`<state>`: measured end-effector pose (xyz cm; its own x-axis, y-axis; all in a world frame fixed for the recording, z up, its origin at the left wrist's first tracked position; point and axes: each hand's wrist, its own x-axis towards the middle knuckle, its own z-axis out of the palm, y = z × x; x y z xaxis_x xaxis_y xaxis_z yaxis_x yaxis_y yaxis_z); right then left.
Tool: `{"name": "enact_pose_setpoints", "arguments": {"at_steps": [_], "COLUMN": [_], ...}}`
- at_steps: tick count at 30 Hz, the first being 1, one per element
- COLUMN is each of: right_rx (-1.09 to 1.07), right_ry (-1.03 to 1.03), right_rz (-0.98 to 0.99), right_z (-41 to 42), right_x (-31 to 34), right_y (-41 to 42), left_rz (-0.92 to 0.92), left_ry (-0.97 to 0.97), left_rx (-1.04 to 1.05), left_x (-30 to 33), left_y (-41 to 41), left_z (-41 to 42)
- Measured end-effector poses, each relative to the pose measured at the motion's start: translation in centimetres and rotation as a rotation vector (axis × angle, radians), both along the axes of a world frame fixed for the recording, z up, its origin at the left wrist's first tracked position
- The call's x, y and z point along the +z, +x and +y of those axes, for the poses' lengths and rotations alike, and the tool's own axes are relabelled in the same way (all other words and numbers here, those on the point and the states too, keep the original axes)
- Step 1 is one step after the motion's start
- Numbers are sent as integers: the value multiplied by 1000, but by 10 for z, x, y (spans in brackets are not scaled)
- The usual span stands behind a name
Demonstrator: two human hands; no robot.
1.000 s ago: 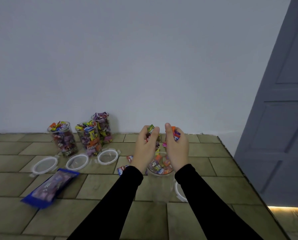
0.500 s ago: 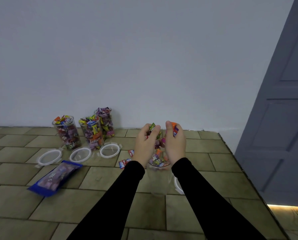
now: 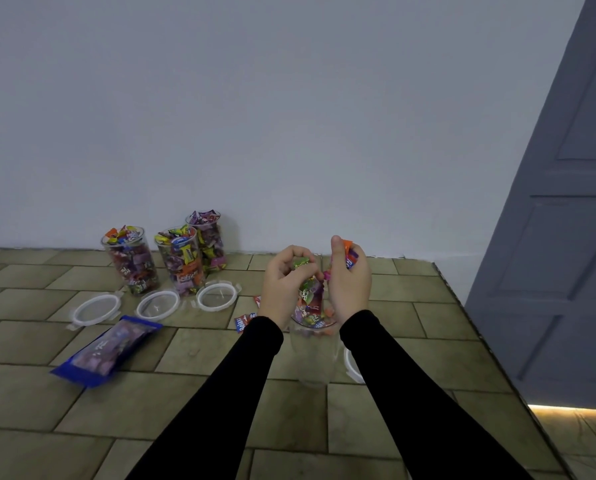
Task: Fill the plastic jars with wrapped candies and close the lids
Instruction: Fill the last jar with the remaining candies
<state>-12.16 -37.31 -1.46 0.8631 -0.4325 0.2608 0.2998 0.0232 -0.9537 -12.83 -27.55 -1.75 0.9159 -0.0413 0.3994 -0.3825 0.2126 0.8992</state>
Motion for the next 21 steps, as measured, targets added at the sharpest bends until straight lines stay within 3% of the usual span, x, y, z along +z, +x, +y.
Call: {"name": "enact_pose_setpoints", "arguments": {"at_steps": [8,14,18,21], "right_rx": [19,7,22,45], "right_ry": [55,69,83,92], "right_rz": [-1,-7,2,2], "right_z": [1,1,2,2], "right_x": [1,3,3,4], "right_y": [-1,-2,-4,-5], "left_rz": [-72,8,34,193], "left_ry": [40,-56,-160,-130], "left_rx": [-36,-102,63,144], "left_x": [-8,-7,-12,-40], "left_y": [6,7,7,0], "left_z": [5,5,3,5]}}
